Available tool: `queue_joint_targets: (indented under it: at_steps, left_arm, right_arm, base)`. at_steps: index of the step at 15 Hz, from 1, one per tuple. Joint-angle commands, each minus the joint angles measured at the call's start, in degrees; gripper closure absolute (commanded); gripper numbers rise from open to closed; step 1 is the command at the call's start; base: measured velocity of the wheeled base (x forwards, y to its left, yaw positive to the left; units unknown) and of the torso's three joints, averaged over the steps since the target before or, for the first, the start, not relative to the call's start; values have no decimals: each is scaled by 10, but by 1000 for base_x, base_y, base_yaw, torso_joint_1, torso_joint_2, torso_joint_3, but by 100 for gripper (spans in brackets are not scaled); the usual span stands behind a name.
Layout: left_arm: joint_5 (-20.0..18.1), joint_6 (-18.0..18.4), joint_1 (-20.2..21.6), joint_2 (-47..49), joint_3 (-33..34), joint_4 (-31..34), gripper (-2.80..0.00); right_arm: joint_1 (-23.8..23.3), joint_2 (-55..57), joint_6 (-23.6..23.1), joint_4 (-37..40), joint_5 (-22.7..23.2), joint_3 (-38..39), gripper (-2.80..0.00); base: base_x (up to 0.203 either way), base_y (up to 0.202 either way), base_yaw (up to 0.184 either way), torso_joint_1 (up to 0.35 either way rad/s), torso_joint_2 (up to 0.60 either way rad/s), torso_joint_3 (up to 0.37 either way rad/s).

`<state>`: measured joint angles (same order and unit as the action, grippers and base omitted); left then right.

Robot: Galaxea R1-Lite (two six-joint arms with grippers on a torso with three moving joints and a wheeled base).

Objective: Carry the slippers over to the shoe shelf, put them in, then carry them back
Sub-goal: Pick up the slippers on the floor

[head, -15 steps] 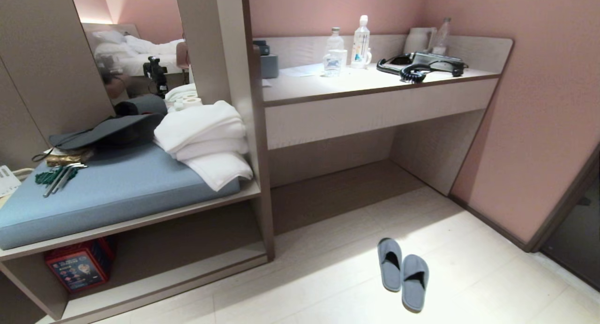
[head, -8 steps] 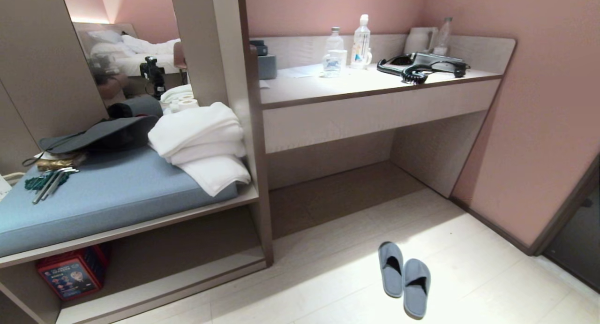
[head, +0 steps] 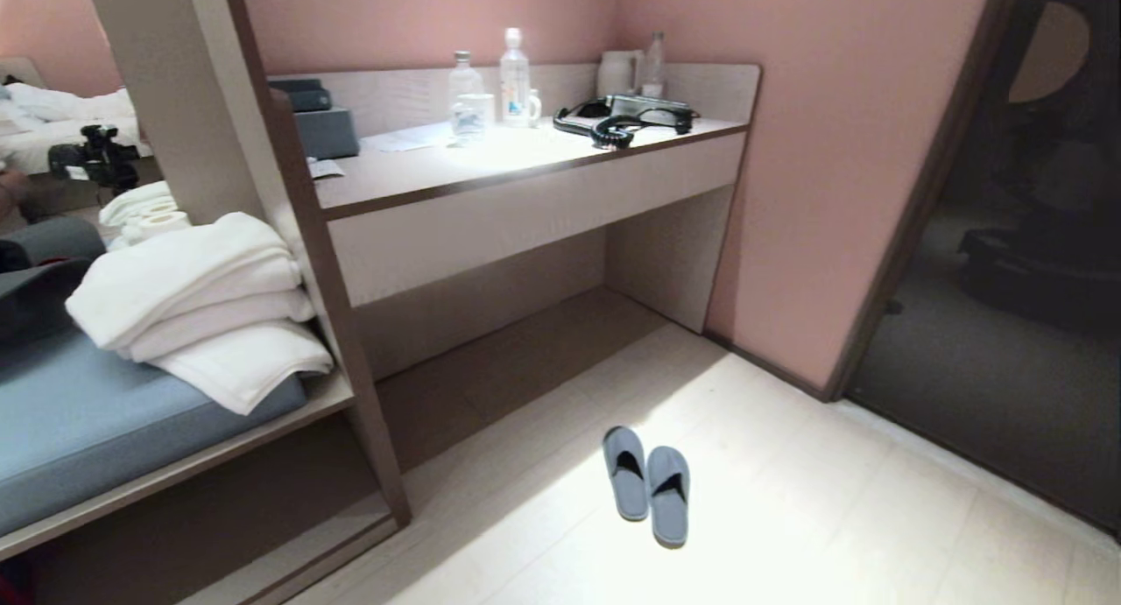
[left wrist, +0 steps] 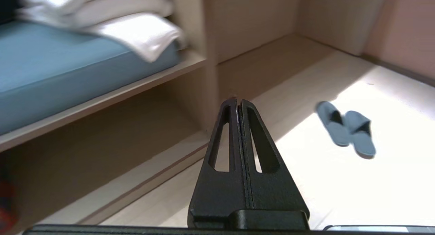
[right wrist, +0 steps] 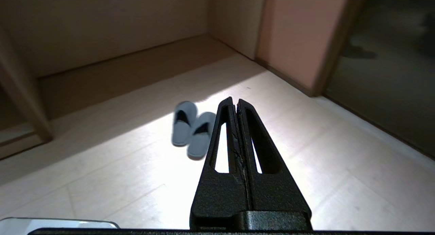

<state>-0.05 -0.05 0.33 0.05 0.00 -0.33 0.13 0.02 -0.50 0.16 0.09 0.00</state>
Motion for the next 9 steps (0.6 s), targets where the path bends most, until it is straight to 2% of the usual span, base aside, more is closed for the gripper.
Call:
queue_joint_targets:
  at_steps: [1,2,9]
  left_arm:
    - [0,0,0,0,0,0,0]
    - [0,0,0,0,0,0,0]
    - [0,-4,0,0,0,0,0]
  right_arm:
    - [0,1,0,0,0,0,0]
    - [0,1,0,0,0,0,0]
    - [0,1,-4,0,0,0,0]
  base:
    - [0,7,-120,3,3,0]
    - [-3,-1,-80,5,7,5]
    - [0,0,0,0,0,0]
